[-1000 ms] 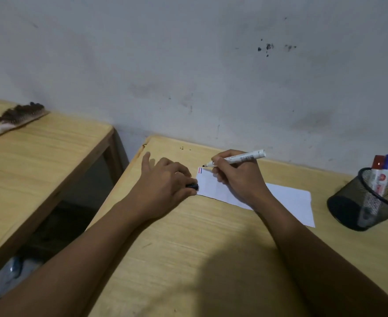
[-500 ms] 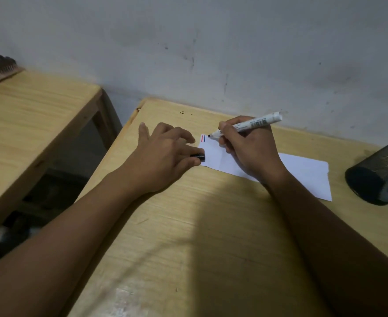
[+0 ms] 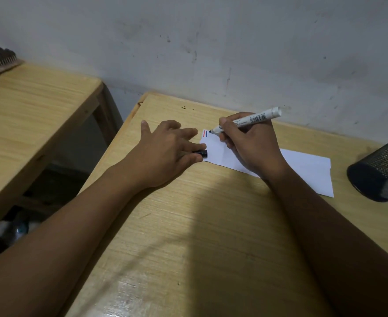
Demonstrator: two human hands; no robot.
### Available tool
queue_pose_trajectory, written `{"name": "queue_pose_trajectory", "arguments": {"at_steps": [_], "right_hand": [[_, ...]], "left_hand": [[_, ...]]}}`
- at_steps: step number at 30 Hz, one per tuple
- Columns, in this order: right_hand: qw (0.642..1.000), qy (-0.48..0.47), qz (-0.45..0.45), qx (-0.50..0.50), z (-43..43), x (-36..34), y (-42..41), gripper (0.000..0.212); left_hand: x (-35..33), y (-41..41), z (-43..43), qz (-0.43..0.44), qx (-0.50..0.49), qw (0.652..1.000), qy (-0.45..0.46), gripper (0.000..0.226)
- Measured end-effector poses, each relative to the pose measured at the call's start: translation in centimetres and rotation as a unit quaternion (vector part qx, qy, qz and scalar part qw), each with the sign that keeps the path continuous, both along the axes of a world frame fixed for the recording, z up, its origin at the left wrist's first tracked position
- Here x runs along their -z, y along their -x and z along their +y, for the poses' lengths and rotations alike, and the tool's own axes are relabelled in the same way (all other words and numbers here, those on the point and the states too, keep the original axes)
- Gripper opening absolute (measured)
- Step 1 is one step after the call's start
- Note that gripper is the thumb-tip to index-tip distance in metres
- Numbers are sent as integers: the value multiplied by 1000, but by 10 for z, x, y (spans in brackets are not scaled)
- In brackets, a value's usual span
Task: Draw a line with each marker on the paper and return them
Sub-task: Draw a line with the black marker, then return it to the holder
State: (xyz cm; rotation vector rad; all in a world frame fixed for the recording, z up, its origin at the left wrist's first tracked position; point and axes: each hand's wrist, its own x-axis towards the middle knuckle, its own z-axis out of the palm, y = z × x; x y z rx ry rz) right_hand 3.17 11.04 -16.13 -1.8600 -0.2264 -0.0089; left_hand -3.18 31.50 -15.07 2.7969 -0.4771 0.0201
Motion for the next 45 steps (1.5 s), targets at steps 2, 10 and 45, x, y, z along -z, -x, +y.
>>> {"name": "queue_pose_trajectory", "arguments": {"at_steps": [2, 10, 45], "right_hand": [[1000, 4, -2, 0, 0, 0, 0, 19], [1000, 16, 0, 3, 1, 0, 0, 18], [988, -150, -37, 27, -42, -70, 32, 11]], "left_hand": [[0, 0, 0, 7, 5, 1000, 6, 42], [-1, -1, 0, 21, 6, 1000, 1, 43], [-8, 21, -5, -69, -33, 988, 133, 54]]}}
